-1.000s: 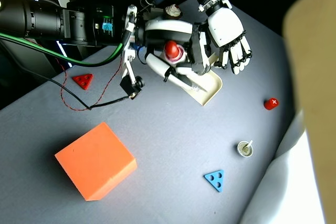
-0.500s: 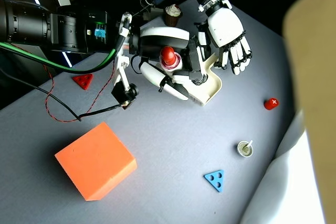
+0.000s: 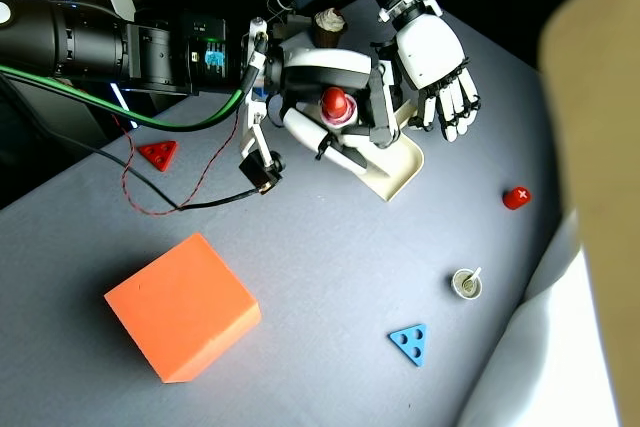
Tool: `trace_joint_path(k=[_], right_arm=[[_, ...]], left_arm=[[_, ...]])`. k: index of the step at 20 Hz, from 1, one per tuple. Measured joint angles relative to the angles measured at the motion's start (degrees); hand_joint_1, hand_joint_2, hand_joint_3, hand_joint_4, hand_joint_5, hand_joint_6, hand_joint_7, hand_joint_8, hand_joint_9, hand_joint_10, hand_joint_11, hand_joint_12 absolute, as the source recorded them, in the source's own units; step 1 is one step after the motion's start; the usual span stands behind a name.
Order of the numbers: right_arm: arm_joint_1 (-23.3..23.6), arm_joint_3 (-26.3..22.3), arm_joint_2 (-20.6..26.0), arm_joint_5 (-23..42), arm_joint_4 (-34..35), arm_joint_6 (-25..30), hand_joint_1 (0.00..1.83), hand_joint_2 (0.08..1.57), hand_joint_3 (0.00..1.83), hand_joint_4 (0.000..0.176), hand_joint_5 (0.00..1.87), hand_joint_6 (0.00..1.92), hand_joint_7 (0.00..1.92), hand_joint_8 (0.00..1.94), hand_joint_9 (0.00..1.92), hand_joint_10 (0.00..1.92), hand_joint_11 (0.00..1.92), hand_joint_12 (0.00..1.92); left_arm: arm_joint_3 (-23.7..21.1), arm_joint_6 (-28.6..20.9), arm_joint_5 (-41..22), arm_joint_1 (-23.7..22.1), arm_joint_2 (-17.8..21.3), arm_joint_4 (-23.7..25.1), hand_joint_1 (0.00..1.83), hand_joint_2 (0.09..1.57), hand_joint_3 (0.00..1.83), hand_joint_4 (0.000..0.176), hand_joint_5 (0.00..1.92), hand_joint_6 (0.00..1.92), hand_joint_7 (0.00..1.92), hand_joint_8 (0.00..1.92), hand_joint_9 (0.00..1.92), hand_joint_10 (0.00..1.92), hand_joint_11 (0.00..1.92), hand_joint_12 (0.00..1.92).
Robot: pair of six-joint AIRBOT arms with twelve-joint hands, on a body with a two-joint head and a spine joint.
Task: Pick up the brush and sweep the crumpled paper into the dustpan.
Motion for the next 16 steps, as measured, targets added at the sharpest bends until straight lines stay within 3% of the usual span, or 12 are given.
trace_joint_path(k=[2, 3, 6, 8, 10, 11, 12, 13, 14, 15, 16], right_arm=[[-0.20, -0.09, 0.00, 1.97, -2.08, 1.64, 1.47, 1.19, 0.00, 0.056, 0.89, 1.92, 0.98, 1.94, 1.22, 1.92, 1.29, 1.92], [-0.20, -0.28, -0.02, 2.91, -2.27, 1.70, 1.48, 1.19, 0.00, 0.046, 0.90, 1.92, 0.99, 1.94, 1.24, 1.92, 1.30, 1.92], [-0.44, -0.79, 0.00, 3.67, -2.49, 1.70, 1.48, 1.17, 0.00, 0.042, 0.92, 1.92, 1.01, 1.94, 1.25, 1.92, 1.32, 1.92], [-0.81, -1.62, 0.72, 3.13, -2.38, 1.84, 1.47, 1.19, 0.01, 0.045, 0.90, 1.92, 1.00, 1.94, 1.24, 1.92, 1.31, 1.92], [-0.79, -1.86, 2.03, 3.08, -2.60, 1.90, 1.48, 1.19, 0.00, 0.044, 0.91, 1.92, 1.02, 1.94, 1.26, 1.92, 1.32, 1.92], [-0.79, -2.03, 2.67, 3.50, -2.58, 1.90, 1.49, 1.18, 0.00, 0.046, 0.90, 1.92, 1.03, 1.94, 1.25, 1.92, 1.32, 1.92], [-0.79, -2.21, 3.45, 4.09, -2.38, 1.88, 1.49, 1.17, 0.00, 0.052, 0.90, 1.92, 1.02, 1.94, 1.25, 1.92, 1.33, 1.92], [-0.81, -2.27, 4.00, 4.66, -2.19, 1.88, 1.48, 1.18, 0.00, 0.094, 0.90, 1.92, 1.01, 1.94, 1.25, 1.92, 1.33, 1.92], [-0.79, -2.45, 4.31, 5.20, -2.05, 1.88, 1.48, 1.18, 0.00, 0.101, 0.91, 1.92, 1.02, 1.94, 1.25, 1.92, 1.33, 1.92], [-0.79, -2.60, 4.48, 6.01, -2.05, 1.88, 1.47, 1.18, 0.00, 0.102, 0.92, 1.92, 1.01, 1.94, 1.24, 1.92, 1.32, 1.92], [-0.79, -2.73, 4.61, 6.58, -2.14, 1.88, 1.48, 1.17, 0.00, 0.101, 0.92, 1.92, 1.01, 1.94, 1.24, 1.92, 1.32, 1.92]], left_arm=[[-0.02, 0.00, 0.02, 0.00, 0.00, -0.02, 1.08, 1.14, 0.00, 0.000, 0.93, 1.05, 0.35, 0.00, 0.30, 0.00, 0.00, 0.75], [-0.02, 0.00, 0.02, 0.00, 0.00, -0.02, 1.06, 1.15, 0.00, 0.005, 0.91, 1.09, 0.34, 0.00, 0.29, 0.00, 0.00, 0.73], [-0.04, 0.02, 0.07, 0.00, 0.02, -0.24, 1.05, 1.15, 0.00, 0.028, 0.90, 1.10, 0.35, 0.00, 0.28, 0.00, 0.00, 0.68], [-0.28, 0.17, -0.02, 0.00, 0.04, -0.31, 1.05, 1.15, 0.00, 0.017, 0.91, 1.10, 0.36, 0.00, 0.29, 0.00, 0.00, 0.72], [-0.33, 0.22, 0.02, 0.00, 0.04, -0.44, 1.05, 1.15, 0.00, 0.027, 0.91, 1.10, 0.37, 0.00, 0.30, 0.00, 0.00, 0.74], [-0.31, 0.22, -0.02, 0.00, 0.07, -0.44, 1.06, 1.15, 0.00, 0.002, 0.91, 1.10, 0.35, 0.00, 0.29, 0.00, 0.00, 0.72], [-0.31, 0.24, -0.07, 0.00, 0.07, -0.50, 1.05, 1.15, 0.00, 0.013, 0.91, 1.10, 0.34, 0.00, 0.28, 0.00, 0.00, 0.70], [-0.31, 0.24, -0.07, 0.00, 0.07, -0.48, 1.04, 1.15, 0.00, 0.039, 0.91, 1.10, 0.34, 0.00, 0.29, 0.00, 0.00, 0.69], [-0.31, 0.26, -0.07, 0.00, 0.07, -0.44, 1.04, 1.15, 0.00, 0.043, 0.91, 1.10, 0.35, 0.00, 0.29, 0.00, 0.00, 0.69], [-0.31, 0.26, -0.09, 0.00, 0.07, -0.46, 1.04, 1.15, 0.00, 0.034, 0.90, 1.10, 0.36, 0.01, 0.30, 0.00, 0.00, 0.70], [-0.33, 0.28, -0.07, 0.00, 0.07, -0.48, 1.04, 1.16, 0.00, 0.045, 0.89, 1.12, 0.36, 0.00, 0.30, 0.00, 0.00, 0.71]])
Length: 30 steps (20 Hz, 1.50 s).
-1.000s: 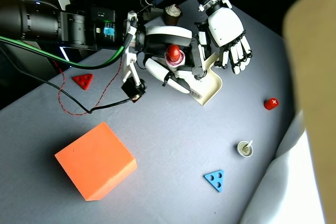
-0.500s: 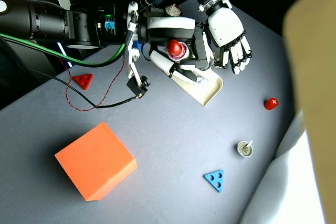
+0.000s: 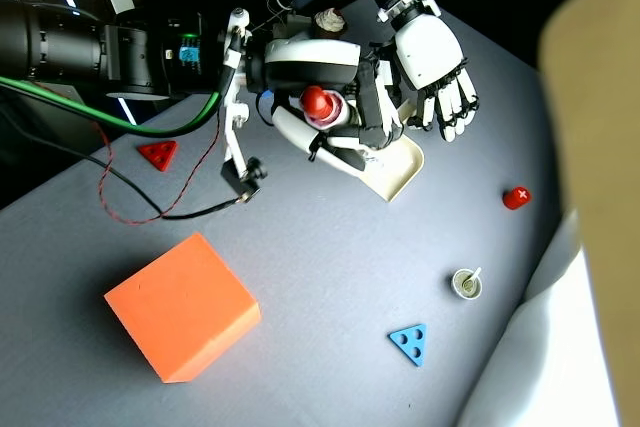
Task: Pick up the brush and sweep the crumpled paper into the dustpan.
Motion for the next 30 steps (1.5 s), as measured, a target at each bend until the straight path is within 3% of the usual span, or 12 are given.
trace_joint_path(k=[3, 6, 9, 12, 13, 16, 17, 21, 23, 24, 25, 30], right_arm=[[-0.02, -1.20, 1.18, -0.50, -0.04, -3.89, 1.48, 1.19, 0.00, 0.098, 0.91, 1.92, 1.00, 1.94, 1.25, 1.92, 1.31, 1.92], [-0.63, -5.14, 5.27, -0.63, -0.20, -7.61, 1.48, 1.20, 0.00, 0.092, 0.90, 1.92, 1.02, 1.94, 1.26, 1.92, 1.32, 1.92], [-0.79, -9.27, 9.62, -0.72, 0.24, -7.65, 1.47, 1.19, 0.00, 0.090, 0.90, 1.92, 0.99, 1.94, 1.26, 1.92, 1.32, 1.92], [-1.70, -13.66, 13.29, 0.68, 3.78, -7.91, 1.48, 1.18, 0.00, 0.092, 0.91, 1.92, 0.99, 1.94, 1.25, 1.92, 1.32, 1.92], [-1.90, -15.13, 14.86, 0.48, 6.08, -7.89, 1.47, 1.18, 0.00, 0.055, 0.89, 1.92, 0.99, 1.94, 1.25, 1.92, 1.31, 1.92], [-1.90, -16.92, 17.90, -0.42, 7.78, -6.14, 1.48, 1.17, 0.00, 0.035, 0.90, 1.92, 0.98, 1.94, 1.24, 1.92, 1.31, 1.92], [-1.90, -17.55, 19.19, -2.03, 7.72, -4.81, 1.48, 1.17, 0.00, 0.031, 0.90, 1.92, 0.99, 1.94, 1.24, 1.92, 1.30, 1.92], [-1.01, -18.64, 22.38, -11.78, 7.67, 1.84, 1.47, 1.19, 0.00, 0.039, 0.93, 1.92, 1.01, 1.94, 1.25, 1.92, 1.32, 1.92], [-1.01, -18.75, 23.56, -14.34, 6.86, 4.11, 1.44, 1.18, 0.00, 0.041, 0.93, 1.92, 1.01, 1.94, 1.25, 1.92, 1.32, 1.92], [-1.01, -18.73, 24.30, -15.32, 6.91, 5.73, 1.41, 1.17, 0.00, 0.000, 0.88, 1.92, 1.04, 1.94, 1.26, 1.92, 1.32, 1.92], [-1.01, -18.73, 25.29, -16.35, 6.93, 6.93, 1.35, 1.16, 0.00, 0.000, 0.85, 1.68, 1.11, 1.94, 1.29, 1.92, 1.35, 1.92], [-1.01, -18.14, 25.88, -15.91, 6.93, 7.52, 0.89, 1.10, 0.00, 0.000, 0.99, 1.92, 1.05, 1.94, 1.14, 1.92, 1.27, 1.92]], left_arm=[[0.02, 0.15, 0.02, -0.15, 0.00, -0.02, 1.04, 1.16, 0.00, 0.043, 0.90, 1.11, 0.36, 0.00, 0.29, 0.00, 0.00, 0.70], [0.02, 0.39, -0.09, -0.37, 0.00, 0.02, 1.07, 1.15, 0.00, 0.000, 0.91, 1.09, 0.36, 0.00, 0.29, 0.00, 0.00, 0.74], [0.00, 0.37, -0.04, -0.42, 0.00, -0.02, 1.04, 1.15, 0.00, 0.035, 0.91, 1.10, 0.36, 0.00, 0.30, 0.00, 0.00, 0.73], [-0.11, 0.37, -0.04, -0.61, 0.17, -0.07, 1.06, 1.15, 0.00, 0.015, 0.92, 1.08, 0.35, 0.00, 0.29, 0.00, 0.00, 0.72], [-0.11, 0.39, -0.04, -0.61, 0.31, -0.17, 1.06, 1.14, 0.00, 0.014, 0.92, 1.08, 0.35, 0.01, 0.29, 0.01, 0.00, 0.72], [-0.11, 0.59, -0.04, -0.79, 0.35, -0.15, 1.03, 1.15, 0.00, 0.056, 0.90, 1.11, 0.32, 0.00, 0.27, 0.00, 0.00, 0.70], [-0.11, 0.59, -0.02, -0.90, 0.35, -0.20, 0.94, 1.14, 0.00, 0.014, 0.72, 0.47, 0.28, 0.00, 0.23, 0.00, 0.00, 0.64], [-0.17, 0.72, -0.04, -0.90, 0.35, -0.17, 0.89, 1.04, 0.00, 0.118, 0.39, 0.00, 0.24, 0.00, 0.22, 0.00, 0.00, 0.67], [-0.17, 0.74, -0.04, -0.90, 0.46, -0.13, 0.91, 1.00, 0.00, 0.117, 0.34, 0.00, 0.21, 0.00, 0.22, 0.00, 0.00, 0.67], [-0.17, 0.74, -0.07, -0.90, 0.59, -0.13, 0.89, 1.00, 0.00, 0.119, 0.35, 0.00, 0.21, 0.00, 0.22, 0.00, 0.00, 0.64], [-0.15, 0.74, -0.09, -0.90, 0.72, -0.15, 0.87, 1.01, 0.00, 0.113, 0.37, 0.01, 0.22, 0.01, 0.22, 0.00, 0.00, 0.63], [-0.52, 0.74, 0.39, -2.51, 1.33, 0.26, 0.69, 1.13, 0.01, 0.115, 0.49, 0.01, 0.30, 0.01, 0.27, 0.01, 0.00, 0.65]])
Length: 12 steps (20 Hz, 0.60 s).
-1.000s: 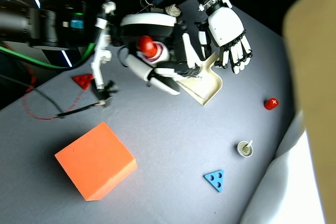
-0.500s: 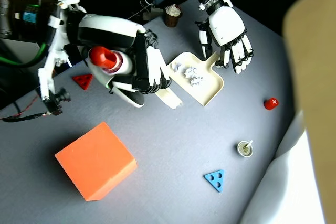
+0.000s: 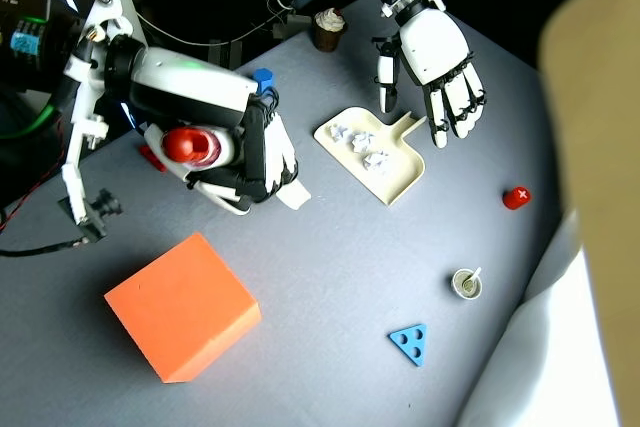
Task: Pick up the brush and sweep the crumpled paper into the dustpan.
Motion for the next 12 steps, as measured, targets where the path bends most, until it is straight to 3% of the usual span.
trace_joint_path(k=[4, 8, 9, 10, 11, 12], right_arm=[[-0.07, 0.57, -0.81, 3.06, -1.03, -0.50, 0.22, 1.05, 0.00, 0.000, 0.89, 1.92, 1.01, 1.94, 1.06, 1.92, 1.12, 1.92], [-1.05, -1.33, -1.53, 3.54, -1.01, -4.52, 0.07, 1.06, 0.00, 0.000, 0.88, 1.92, 1.00, 1.94, 1.03, 1.92, 1.06, 1.92], [-1.05, -2.25, -1.40, 2.60, -0.17, -5.33, 0.01, 1.01, 0.00, 0.000, 0.84, 1.92, 0.98, 1.94, 0.96, 1.92, 0.87, 1.92], [-1.05, -2.89, -1.05, 1.99, 0.13, -5.64, 0.00, 0.99, 0.00, 0.000, 0.78, 1.90, 0.95, 1.87, 0.89, 1.92, 0.75, 1.92], [-1.05, -3.67, -0.28, 1.31, 0.59, -5.53, 0.00, 0.99, 0.00, 0.000, 0.74, 1.26, 0.89, 1.46, 0.70, 1.84, 0.45, 1.92], [-1.05, -3.85, 0.07, 1.18, 0.63, -5.60, 0.00, 0.99, 0.00, 0.000, 0.82, 0.81, 0.90, 1.21, 0.67, 1.65, 0.40, 1.86]], left_arm=[[-0.59, 2.62, 1.86, -5.46, 2.12, 0.72, 0.56, 1.18, 0.01, 0.087, 0.56, 0.01, 0.37, 0.01, 0.35, 0.01, 0.00, 0.78], [-4.22, 3.80, 3.76, -7.91, 4.04, -0.33, 0.51, 1.20, 0.01, 0.080, 0.57, 0.01, 0.37, 0.00, 0.34, 0.00, 0.00, 0.76], [-4.96, 4.24, 3.91, -8.83, 4.66, -0.24, 0.45, 1.22, 0.01, 0.065, 0.58, 0.01, 0.37, 0.00, 0.33, 0.00, 0.00, 0.76], [-5.31, 4.46, 3.74, -9.22, 5.03, -0.02, 0.41, 1.24, 0.01, 0.064, 0.58, 0.00, 0.36, 0.00, 0.31, 0.00, 0.00, 0.75], [-5.60, 4.83, 3.48, -10.10, 5.42, -0.02, 0.39, 1.24, 0.01, 0.058, 0.58, 0.00, 0.36, 0.00, 0.32, 0.00, 0.00, 0.76], [-5.68, 5.44, 3.37, -10.69, 5.46, -0.59, 0.39, 1.24, 0.01, 0.056, 0.57, 0.00, 0.36, 0.00, 0.31, 0.00, 0.00, 0.75]])
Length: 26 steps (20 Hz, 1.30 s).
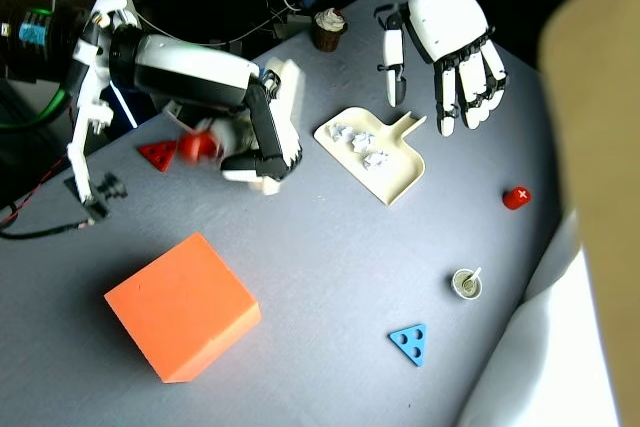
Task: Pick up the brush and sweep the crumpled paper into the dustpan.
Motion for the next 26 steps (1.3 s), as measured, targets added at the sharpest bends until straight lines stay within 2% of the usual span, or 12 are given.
trace_joint_path(k=[1, 2, 3, 4, 5, 7, 9, 14, 19, 22, 24, 26], right_arm=[[0.02, -0.17, 0.48, -0.13, 0.61, -0.02, 0.00, 0.98, 0.00, 0.000, 0.85, 0.32, 0.92, 0.62, 0.73, 1.15, 0.44, 1.58], [0.02, -0.24, 0.87, -0.74, 1.11, 0.07, 0.00, 0.98, 0.00, 0.000, 0.85, 0.09, 0.91, 0.24, 0.79, 0.70, 0.50, 1.33], [0.02, -0.17, 1.49, -2.36, 1.51, 1.03, 0.00, 0.96, 0.00, 0.000, 0.72, 0.02, 0.79, 0.06, 0.75, 0.27, 0.45, 1.06], [0.02, 0.07, 2.21, -4.50, 1.40, 3.23, 0.00, 0.95, 0.00, 0.000, 0.62, 0.01, 0.70, 0.02, 0.71, 0.08, 0.43, 0.84], [0.02, 0.50, 3.04, -6.86, 0.92, 5.66, 0.00, 0.94, 0.00, 0.000, 0.48, 0.00, 0.53, 0.00, 0.55, 0.02, 0.36, 0.56], [0.22, 1.92, 4.66, -12.55, 0.52, 9.27, 0.00, 0.91, 0.00, 0.000, 0.27, 0.00, 0.30, 0.00, 0.31, 0.00, 0.26, 0.18], [1.62, 3.21, 6.38, -20.81, -0.02, 14.78, 0.00, 0.90, 0.00, 0.000, 0.18, 0.00, 0.21, 0.00, 0.19, 0.00, 0.16, 0.09], [5.86, 4.76, 7.91, -33.90, 6.29, 16.06, 0.00, 0.86, 0.00, 0.000, 0.07, 0.00, 0.08, 0.00, 0.06, 0.00, 0.04, 0.02], [7.67, 7.10, 10.08, -37.16, 15.32, 16.09, 0.00, 0.85, 0.00, 0.000, 0.07, 0.01, 0.07, 0.00, 0.05, 0.00, 0.01, 0.01], [8.96, 8.44, 11.39, -40.46, 17.31, 16.06, 0.00, 0.85, 0.00, 0.000, 0.09, 0.01, 0.09, 0.01, 0.06, 0.01, 0.03, 0.01], [9.38, 9.20, 12.33, -48.30, 21.18, 13.00, 0.00, 0.85, 0.00, 0.000, 0.10, 0.01, 0.10, 0.01, 0.07, 0.01, 0.04, 0.02], [10.05, 10.08, 13.38, -56.68, 26.21, 8.33, 0.00, 0.85, 0.00, 0.000, 0.11, 0.01, 0.13, 0.02, 0.10, 0.01, 0.05, 0.02]], left_arm=[[-0.39, 0.98, -0.17, -1.01, 0.07, -0.50, 0.39, 1.24, 0.00, 0.059, 0.57, 0.00, 0.36, 0.00, 0.31, 0.00, 0.00, 0.75], [-0.83, 1.11, -0.17, -1.70, 0.24, -0.52, 0.38, 1.24, 0.00, 0.059, 0.57, 0.00, 0.36, 0.00, 0.31, 0.00, 0.00, 0.75], [-1.31, 2.21, -0.04, -2.51, 0.24, -0.87, 0.40, 1.24, 0.00, 0.054, 0.58, 0.00, 0.36, 0.00, 0.31, 0.00, 0.00, 0.75], [-1.68, 2.49, 0.07, -2.89, 0.24, -1.18, 0.40, 1.24, 0.00, 0.051, 0.58, 0.00, 0.37, 0.00, 0.31, 0.00, 0.00, 0.75], [-2.14, 3.10, 0.02, -3.13, 0.24, -1.55, 0.42, 1.24, 0.00, 0.052, 0.58, 0.00, 0.37, 0.00, 0.32, 0.00, 0.00, 0.76], [-3.26, 3.41, 0.11, -3.32, 0.24, -2.03, 0.39, 1.24, 0.00, 0.061, 0.57, 0.00, 0.37, 0.00, 0.32, 0.00, 0.00, 0.76], [-3.96, 3.48, 0.24, -3.34, 0.24, -2.49, 0.39, 1.24, 0.00, 0.060, 0.56, 0.00, 0.37, 0.00, 0.32, 0.00, 0.00, 0.75], [-4.92, 4.33, 0.52, -3.37, 0.70, -2.49, 0.41, 1.24, 0.00, 0.059, 0.56, 0.00, 0.37, 0.00, 0.31, 0.01, 0.00, 0.72], [-4.90, 5.35, 1.14, -3.89, 0.70, -2.62, 0.40, 1.24, 0.00, 0.059, 0.55, 0.00, 0.35, 0.00, 0.30, 0.00, 0.00, 0.69], [-4.90, 5.57, 1.46, -3.89, 0.70, -2.62, 0.41, 1.24, 0.00, 0.060, 0.56, 0.00, 0.37, 0.00, 0.32, 0.00, 0.00, 0.73], [-4.92, 5.95, 1.44, -3.89, 0.68, -2.64, 0.39, 1.24, 0.00, 0.067, 0.54, 0.00, 0.35, 0.00, 0.31, 0.00, 0.00, 0.71], [-5.03, 6.32, 1.46, -3.96, 0.66, -2.69, 0.40, 1.24, 0.00, 0.063, 0.55, 0.00, 0.34, 0.00, 0.30, 0.00, 0.00, 0.73]])
